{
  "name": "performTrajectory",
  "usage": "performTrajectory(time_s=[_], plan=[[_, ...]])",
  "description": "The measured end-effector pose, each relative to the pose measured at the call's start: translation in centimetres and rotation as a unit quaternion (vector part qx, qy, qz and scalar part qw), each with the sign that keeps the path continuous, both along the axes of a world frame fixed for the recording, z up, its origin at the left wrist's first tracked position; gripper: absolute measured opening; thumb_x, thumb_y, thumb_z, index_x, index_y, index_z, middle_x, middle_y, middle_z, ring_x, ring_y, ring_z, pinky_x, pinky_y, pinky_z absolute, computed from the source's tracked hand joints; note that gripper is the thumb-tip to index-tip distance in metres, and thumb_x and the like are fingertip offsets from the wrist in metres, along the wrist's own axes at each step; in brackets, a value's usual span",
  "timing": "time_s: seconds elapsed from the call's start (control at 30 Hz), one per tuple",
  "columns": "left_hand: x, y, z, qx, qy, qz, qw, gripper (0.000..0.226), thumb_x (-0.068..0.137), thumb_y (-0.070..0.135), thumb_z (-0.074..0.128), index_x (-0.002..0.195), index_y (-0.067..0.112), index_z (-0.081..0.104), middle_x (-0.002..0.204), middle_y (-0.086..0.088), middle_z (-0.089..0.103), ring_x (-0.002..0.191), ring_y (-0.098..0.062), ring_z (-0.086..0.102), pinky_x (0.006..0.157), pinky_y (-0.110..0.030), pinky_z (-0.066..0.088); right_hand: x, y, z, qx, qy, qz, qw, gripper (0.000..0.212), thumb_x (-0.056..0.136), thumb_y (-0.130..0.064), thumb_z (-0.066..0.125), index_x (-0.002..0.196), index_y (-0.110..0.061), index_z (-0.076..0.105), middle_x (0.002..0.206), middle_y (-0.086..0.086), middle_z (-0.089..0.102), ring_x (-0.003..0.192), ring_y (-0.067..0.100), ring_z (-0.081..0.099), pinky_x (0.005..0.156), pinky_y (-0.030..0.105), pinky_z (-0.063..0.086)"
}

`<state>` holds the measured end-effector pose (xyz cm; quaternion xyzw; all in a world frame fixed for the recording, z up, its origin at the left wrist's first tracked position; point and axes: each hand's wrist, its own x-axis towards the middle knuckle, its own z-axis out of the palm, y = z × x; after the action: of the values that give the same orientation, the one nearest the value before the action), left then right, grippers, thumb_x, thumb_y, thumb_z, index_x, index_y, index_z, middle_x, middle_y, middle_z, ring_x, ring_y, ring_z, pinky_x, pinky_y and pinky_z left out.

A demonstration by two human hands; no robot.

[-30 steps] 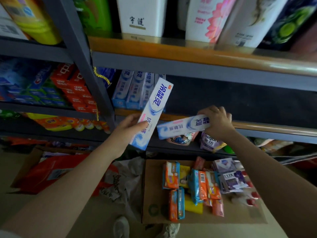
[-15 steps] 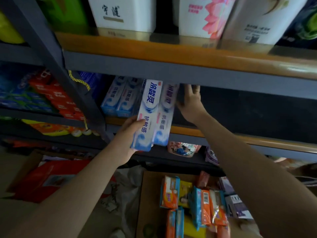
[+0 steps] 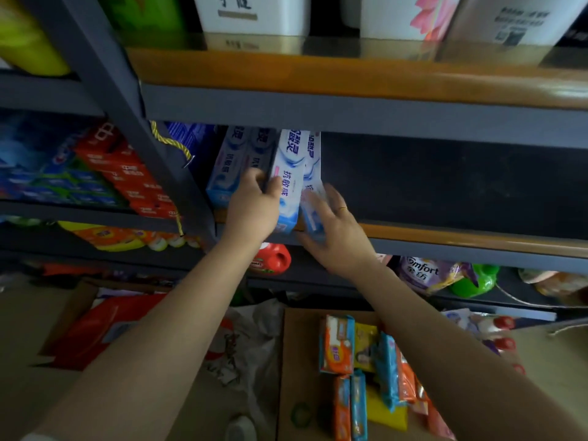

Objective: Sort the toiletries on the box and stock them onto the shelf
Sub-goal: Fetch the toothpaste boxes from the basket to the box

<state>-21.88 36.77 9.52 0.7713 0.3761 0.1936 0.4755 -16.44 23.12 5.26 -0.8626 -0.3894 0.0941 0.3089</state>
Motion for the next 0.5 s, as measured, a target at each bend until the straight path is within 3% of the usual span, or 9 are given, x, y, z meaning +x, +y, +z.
performTrajectory(time_s=[0.07,0.13,0.23,0.33,0.4,0.5], plan=[[-0.7,0.7,-0.3,0.016,0.012,0.011,1.0,0.03,0.097,0.033,0.043,0.119,0.015,0.048,0.103,-0.005,0.057,0.09,-0.024,0.057,0.079,-0.037,0.05,-0.2,0.0,-0.6,-0.05,-0.066,-0.022,0.996,0.069,0.089,-0.025,0.057,0.148,-0.021,0.022,0.152,0.021,0.018,0.127,0.043,0.038,0.1,0.046,0.04],[-1.3,1.4,-0.7,-0.015,0.012,0.022,1.0,0.034,0.098,0.034,0.041,0.128,0.018,0.045,0.116,-0.007,0.057,0.099,-0.024,0.059,0.084,-0.042,0.052,-0.6,0.2,-0.4,-0.065,-0.07,-0.079,0.992,0.065,0.091,-0.017,0.052,0.148,-0.015,0.02,0.15,0.024,0.018,0.125,0.043,0.037,0.101,0.045,0.038],[-1.0,1.4,-0.8,-0.035,0.007,-0.005,0.999,0.038,0.097,0.033,0.042,0.132,0.02,0.045,0.128,-0.006,0.055,0.11,-0.023,0.056,0.092,-0.041,0.049,-1.0,0.1,-0.1,-0.085,-0.074,-0.142,0.983,0.063,0.095,-0.02,0.048,0.148,-0.006,0.015,0.15,0.024,0.017,0.127,0.041,0.036,0.102,0.042,0.036],[0.0,0.7,-0.3,0.047,0.001,-0.049,0.998,0.033,0.098,0.023,0.039,0.128,0.014,0.05,0.126,-0.009,0.055,0.104,-0.017,0.054,0.079,-0.022,0.042,-0.6,0.1,0.1,-0.079,-0.045,-0.177,0.98,0.067,0.096,-0.027,0.048,0.147,-0.003,0.013,0.15,0.019,0.02,0.128,0.036,0.039,0.099,0.039,0.04],[0.7,0.3,-0.6,0.089,0.016,-0.056,0.994,0.027,0.099,0.019,0.036,0.121,0.013,0.051,0.123,-0.011,0.054,0.091,-0.015,0.05,0.068,-0.023,0.037,-0.3,0.5,0.2,-0.075,-0.036,-0.169,0.982,0.071,0.093,-0.029,0.053,0.147,-0.003,0.015,0.148,0.018,0.026,0.126,0.035,0.042,0.097,0.038,0.042],[1.2,0.1,-0.9,0.147,0.082,-0.062,0.984,0.027,0.099,0.018,0.034,0.122,0.01,0.045,0.126,-0.017,0.045,0.092,-0.027,0.054,0.068,-0.031,0.035,0.2,1.4,0.5,-0.072,-0.034,-0.151,0.985,0.073,0.089,-0.027,0.06,0.145,-0.004,0.02,0.143,0.017,0.034,0.123,0.035,0.045,0.095,0.038,0.042]])
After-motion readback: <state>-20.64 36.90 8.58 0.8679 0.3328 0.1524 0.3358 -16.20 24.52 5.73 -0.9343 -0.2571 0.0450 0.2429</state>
